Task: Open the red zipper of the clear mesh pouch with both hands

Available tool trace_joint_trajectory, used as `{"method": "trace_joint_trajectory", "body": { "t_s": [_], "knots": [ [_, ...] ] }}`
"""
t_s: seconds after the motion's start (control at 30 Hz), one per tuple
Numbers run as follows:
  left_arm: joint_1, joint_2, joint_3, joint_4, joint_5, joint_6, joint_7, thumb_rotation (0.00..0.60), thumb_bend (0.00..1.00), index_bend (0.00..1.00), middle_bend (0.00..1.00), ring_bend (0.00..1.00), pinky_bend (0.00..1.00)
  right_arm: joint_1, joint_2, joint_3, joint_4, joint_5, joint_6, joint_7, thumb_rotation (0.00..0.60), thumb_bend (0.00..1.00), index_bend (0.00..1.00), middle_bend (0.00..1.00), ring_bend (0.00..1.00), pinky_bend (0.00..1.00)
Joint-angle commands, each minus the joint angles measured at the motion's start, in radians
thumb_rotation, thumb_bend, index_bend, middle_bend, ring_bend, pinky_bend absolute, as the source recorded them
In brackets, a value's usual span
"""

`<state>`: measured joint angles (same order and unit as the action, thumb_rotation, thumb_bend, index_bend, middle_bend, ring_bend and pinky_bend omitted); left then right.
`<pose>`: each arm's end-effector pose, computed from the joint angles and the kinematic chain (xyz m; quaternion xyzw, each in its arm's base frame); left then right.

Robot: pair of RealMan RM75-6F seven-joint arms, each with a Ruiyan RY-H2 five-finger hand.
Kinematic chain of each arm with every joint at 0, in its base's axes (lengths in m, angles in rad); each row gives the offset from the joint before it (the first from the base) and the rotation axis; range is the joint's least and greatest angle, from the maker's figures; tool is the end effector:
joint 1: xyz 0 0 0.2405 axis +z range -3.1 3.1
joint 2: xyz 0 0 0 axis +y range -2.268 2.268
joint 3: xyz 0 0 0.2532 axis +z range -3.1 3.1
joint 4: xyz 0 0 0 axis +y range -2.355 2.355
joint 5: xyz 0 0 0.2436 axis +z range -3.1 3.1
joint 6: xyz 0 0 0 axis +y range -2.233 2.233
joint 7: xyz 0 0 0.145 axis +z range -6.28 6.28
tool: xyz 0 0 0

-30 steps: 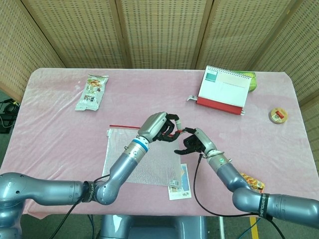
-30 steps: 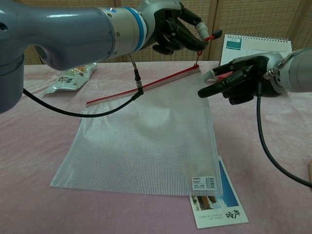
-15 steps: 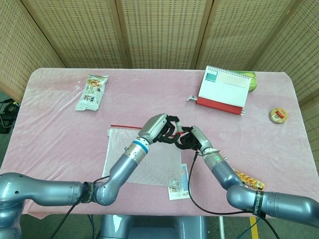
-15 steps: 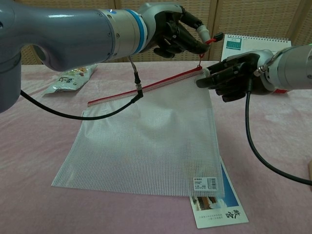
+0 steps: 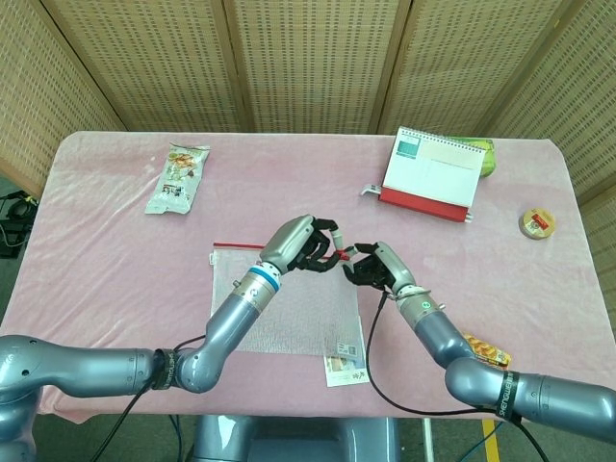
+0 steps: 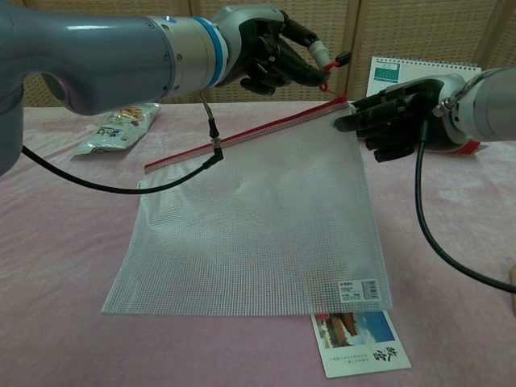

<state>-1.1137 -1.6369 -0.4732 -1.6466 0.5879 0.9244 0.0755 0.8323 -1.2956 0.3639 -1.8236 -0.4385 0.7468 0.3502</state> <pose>0.0543 0.3673 -0.0513 -0.5836 -0.6068 -0.5052 0.1898 -0.0983 -0.3570 -0.0015 0.3823 -0.7982 0.4271 0.1852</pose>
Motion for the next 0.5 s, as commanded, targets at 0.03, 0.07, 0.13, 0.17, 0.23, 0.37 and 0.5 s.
{"method": "trace_joint_trajectory", "body": {
  "t_s": [0.03,0.07,0.13,0.17,0.23,0.37,0.5],
  "knots": [
    [0.010,0.011,0.004,0.005,0.000,-0.008,-0.009,0.600,0.84,0.87,0.88,0.91,1.00,-0.026,0.011,0.018,-0.011,-0.025,0.003,0.023,0.600,0.81,0.76,1.00,1.00,1.00],
    [0.015,0.016,0.006,0.008,-0.002,-0.011,-0.012,0.600,0.84,0.87,0.88,0.91,1.00,-0.035,0.016,0.025,-0.017,-0.034,0.003,0.032,0.600,0.81,0.76,1.00,1.00,1.00],
    [0.020,0.021,0.010,0.013,-0.002,-0.015,-0.015,0.600,0.84,0.87,0.88,0.91,1.00,-0.047,0.023,0.032,-0.024,-0.048,0.005,0.040,0.600,0.81,0.77,1.00,1.00,1.00],
    [0.024,0.023,0.012,0.016,-0.002,-0.015,-0.018,0.600,0.84,0.87,0.88,0.91,1.00,-0.053,0.028,0.038,-0.030,-0.056,0.006,0.046,0.600,0.81,0.77,1.00,1.00,1.00],
    [0.028,0.025,0.014,0.017,0.002,-0.016,-0.022,0.600,0.84,0.87,0.88,0.91,1.00,-0.061,0.034,0.048,-0.039,-0.064,0.005,0.055,0.600,0.82,0.77,1.00,1.00,1.00],
    [0.036,0.032,0.019,0.021,0.001,-0.024,-0.028,0.600,0.84,0.87,0.88,0.91,1.00,-0.077,0.049,0.073,-0.058,-0.078,0.004,0.079,0.600,0.83,0.77,1.00,1.00,1.00],
    [0.042,0.040,0.022,0.023,-0.006,-0.041,-0.037,0.600,0.84,0.87,0.88,0.91,1.00,-0.085,0.063,0.091,-0.072,-0.080,-0.011,0.099,0.600,0.83,0.77,1.00,1.00,1.00]
  ]
}}
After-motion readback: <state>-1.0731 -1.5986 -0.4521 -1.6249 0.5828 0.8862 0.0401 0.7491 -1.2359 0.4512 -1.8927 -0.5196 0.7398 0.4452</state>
